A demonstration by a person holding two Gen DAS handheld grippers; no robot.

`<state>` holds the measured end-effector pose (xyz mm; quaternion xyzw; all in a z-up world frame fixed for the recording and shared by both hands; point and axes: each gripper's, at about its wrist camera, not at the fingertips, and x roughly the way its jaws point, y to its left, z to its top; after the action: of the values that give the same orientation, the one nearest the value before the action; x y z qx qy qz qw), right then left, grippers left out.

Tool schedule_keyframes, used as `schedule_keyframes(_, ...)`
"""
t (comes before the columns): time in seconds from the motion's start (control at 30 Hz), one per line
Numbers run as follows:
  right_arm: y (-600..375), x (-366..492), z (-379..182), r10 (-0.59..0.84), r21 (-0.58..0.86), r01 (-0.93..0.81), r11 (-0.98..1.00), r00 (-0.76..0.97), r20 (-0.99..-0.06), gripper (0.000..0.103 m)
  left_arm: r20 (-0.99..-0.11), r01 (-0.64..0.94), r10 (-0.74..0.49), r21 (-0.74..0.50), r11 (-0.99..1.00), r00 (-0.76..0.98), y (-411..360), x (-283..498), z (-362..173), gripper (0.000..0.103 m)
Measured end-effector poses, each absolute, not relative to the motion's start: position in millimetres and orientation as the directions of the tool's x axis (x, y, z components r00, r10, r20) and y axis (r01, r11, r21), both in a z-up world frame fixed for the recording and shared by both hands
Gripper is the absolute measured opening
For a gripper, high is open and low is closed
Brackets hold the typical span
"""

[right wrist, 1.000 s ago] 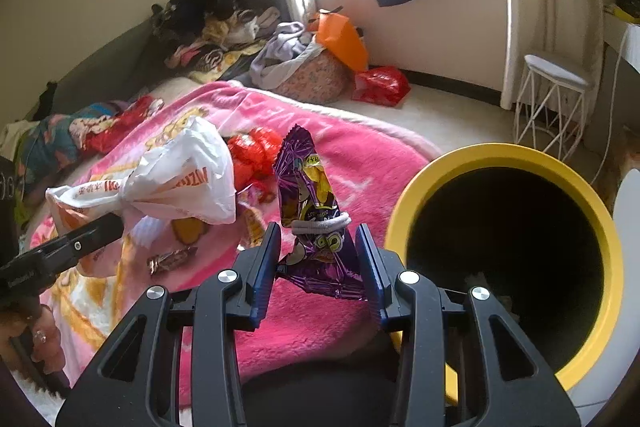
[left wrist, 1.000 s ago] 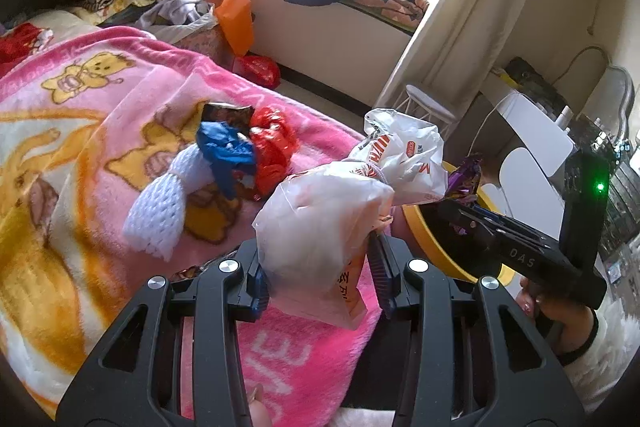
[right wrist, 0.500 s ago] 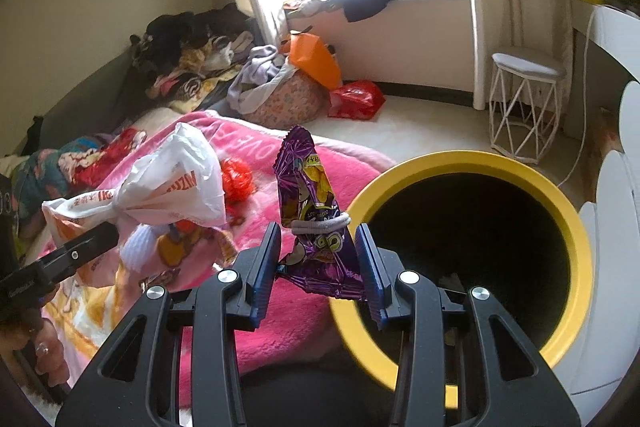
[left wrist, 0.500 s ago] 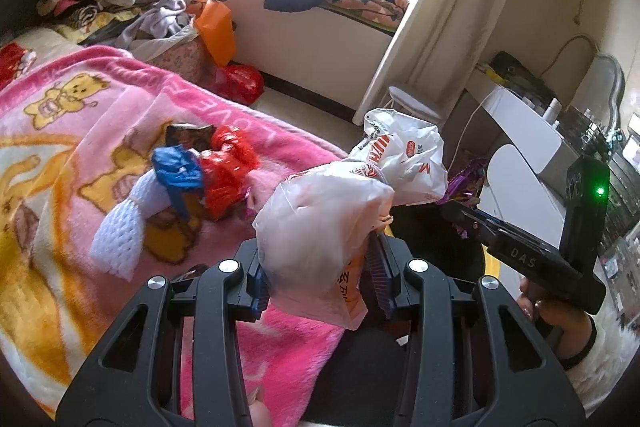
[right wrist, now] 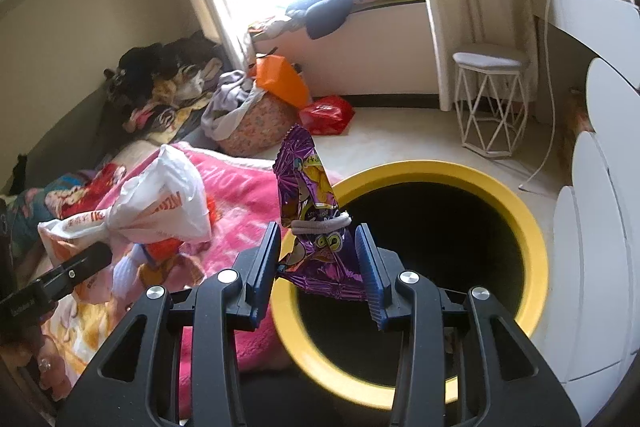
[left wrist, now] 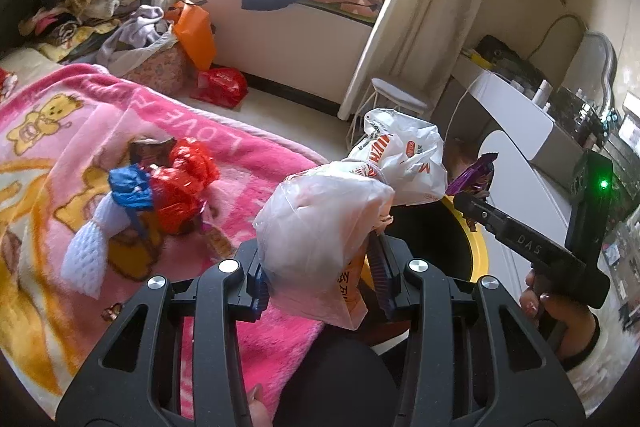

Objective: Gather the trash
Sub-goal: 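Carry both items over the bin and open both grippers to drop them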

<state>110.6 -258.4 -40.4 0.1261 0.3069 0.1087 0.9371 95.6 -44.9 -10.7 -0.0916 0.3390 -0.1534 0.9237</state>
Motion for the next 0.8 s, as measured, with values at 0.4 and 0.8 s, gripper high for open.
schedule_keyframes(0.4, -298.6, 109.8, -44.5, 0.211, 0.313, -0.037, 0.949, 0.812, -0.544, 0.037, -0.604, 0.273, -0.363, -0.24, 0.932, 0.71, -82.9, 106.0, -11.5, 0.034)
schedule_keyframes(0.8, -325.8, 105.7, -50.2, 0.166, 0.324, 0.024, 0.946, 0.821, -0.547, 0.037, -0.632, 0.312, -0.365, -0.2, 0.929, 0.683, -119.2, 121.5, -21.3, 0.034)
